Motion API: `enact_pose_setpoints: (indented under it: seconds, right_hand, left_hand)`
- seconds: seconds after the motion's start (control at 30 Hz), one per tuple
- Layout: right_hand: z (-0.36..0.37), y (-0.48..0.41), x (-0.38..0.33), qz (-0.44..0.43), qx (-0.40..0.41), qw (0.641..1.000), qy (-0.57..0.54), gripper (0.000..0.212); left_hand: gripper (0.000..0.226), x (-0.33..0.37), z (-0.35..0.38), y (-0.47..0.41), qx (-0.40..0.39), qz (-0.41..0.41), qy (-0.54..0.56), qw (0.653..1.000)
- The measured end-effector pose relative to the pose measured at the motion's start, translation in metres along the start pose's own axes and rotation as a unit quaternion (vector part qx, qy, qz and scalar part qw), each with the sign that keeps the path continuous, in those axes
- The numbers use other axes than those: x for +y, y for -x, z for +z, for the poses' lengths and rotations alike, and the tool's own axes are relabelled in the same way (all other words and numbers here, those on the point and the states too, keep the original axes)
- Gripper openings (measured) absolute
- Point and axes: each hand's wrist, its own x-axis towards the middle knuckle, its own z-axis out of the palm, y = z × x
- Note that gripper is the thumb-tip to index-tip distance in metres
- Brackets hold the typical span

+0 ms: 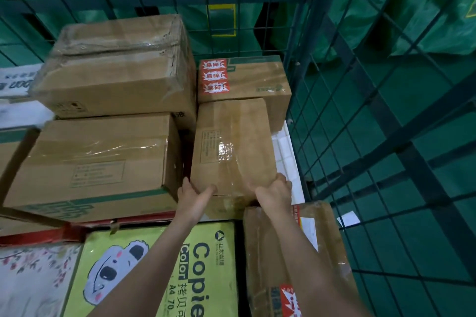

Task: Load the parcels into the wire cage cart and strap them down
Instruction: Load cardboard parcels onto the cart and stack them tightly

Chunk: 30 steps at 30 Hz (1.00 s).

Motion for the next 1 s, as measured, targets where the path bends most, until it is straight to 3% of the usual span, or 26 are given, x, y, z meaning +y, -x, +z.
enact_pose_setpoints:
  seconds: [0.17, 0.37, 0.5, 0.67, 0.9, 1.0]
  right_hand:
    - [-0.006, 0.006, -0.001, 0.019, 0.072, 0.997, -0.035, 0.072]
    - [0.000, 0.034, -0.001, 0.011, 0.150, 0.987, -0.058, 0.072]
    - [0.018, 0.040, -0.003, 0.030, 0.148, 0.986, -0.073, 0.079]
    - [0.007, 0.020, 0.011, 0.071, 0.171, 0.981, -0.052, 0.066]
    - [-0.003, 0.017, 0.023, 0.140, 0.144, 0.980, -0.013, 0.073]
    - [0.008, 0.032, 0.036, 0.168, 0.092, 0.981, 0.000, 0.072]
  left_hand:
    - [0.067, -0.003, 0.009, 0.000, -0.012, 0.037, -0.013, 0.999]
    - [0.079, 0.001, 0.021, -0.005, -0.008, 0.061, -0.013, 0.998]
    - [0.086, -0.001, 0.024, -0.010, 0.009, 0.047, -0.023, 0.999]
    - [0.082, 0.005, 0.034, -0.005, 0.002, 0.073, -0.095, 0.993]
    - [0.070, 0.009, 0.051, -0.002, 0.004, 0.083, -0.132, 0.988]
    - [0.069, 0.011, 0.046, -0.009, 0.015, 0.096, -0.132, 0.986]
